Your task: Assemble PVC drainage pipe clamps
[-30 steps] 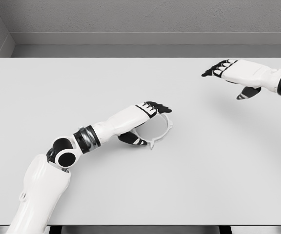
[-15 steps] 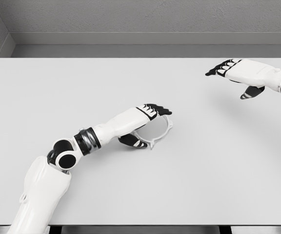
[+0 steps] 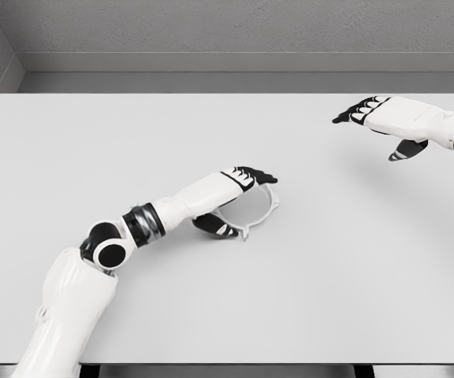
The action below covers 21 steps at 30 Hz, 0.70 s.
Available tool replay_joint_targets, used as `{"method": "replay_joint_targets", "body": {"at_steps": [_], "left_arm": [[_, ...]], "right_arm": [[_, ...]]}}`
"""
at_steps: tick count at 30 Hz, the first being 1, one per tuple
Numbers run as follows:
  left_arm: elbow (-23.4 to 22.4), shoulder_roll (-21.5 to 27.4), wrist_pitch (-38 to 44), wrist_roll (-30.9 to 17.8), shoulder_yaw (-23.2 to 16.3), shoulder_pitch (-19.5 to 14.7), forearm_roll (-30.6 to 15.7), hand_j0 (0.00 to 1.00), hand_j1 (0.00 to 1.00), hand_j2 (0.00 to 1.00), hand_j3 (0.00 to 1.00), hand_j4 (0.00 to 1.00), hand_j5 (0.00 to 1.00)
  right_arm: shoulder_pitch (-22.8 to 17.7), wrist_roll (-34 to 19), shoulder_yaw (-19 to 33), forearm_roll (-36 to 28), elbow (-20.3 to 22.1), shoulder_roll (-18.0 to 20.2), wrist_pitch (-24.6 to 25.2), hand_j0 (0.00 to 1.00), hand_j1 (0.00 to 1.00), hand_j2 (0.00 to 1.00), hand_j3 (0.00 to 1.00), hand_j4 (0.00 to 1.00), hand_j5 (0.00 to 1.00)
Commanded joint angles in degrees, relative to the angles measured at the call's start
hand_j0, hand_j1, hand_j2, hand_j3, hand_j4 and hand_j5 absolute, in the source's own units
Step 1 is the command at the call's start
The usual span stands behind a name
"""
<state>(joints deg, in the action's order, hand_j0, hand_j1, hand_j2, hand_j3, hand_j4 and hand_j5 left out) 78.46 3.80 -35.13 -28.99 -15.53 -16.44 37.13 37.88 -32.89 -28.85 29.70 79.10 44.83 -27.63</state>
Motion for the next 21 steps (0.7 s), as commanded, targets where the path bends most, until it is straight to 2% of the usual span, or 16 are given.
{"method": "replay_joint_targets", "body": {"at_steps": [1, 21], "left_arm": [[-0.2, -0.1, 0.1, 0.1, 0.1, 0.0, -0.5, 1.00, 1.00, 1.00, 1.00, 1.00, 1.00], [-1.1, -0.5, 0.1, 0.0, 0.1, -1.1, -0.5, 1.00, 1.00, 1.00, 1.00, 1.00, 1.00]], "right_arm": [[0.0, 0.0, 0.1, -0.2, 0.0, 0.0, 0.1, 1.00, 1.00, 1.00, 1.00, 1.00, 1.00], [0.1, 0.1, 0.2, -0.4, -0.9, 0.0, 0.1, 1.00, 1.00, 1.00, 1.00, 1.00, 1.00]]}}
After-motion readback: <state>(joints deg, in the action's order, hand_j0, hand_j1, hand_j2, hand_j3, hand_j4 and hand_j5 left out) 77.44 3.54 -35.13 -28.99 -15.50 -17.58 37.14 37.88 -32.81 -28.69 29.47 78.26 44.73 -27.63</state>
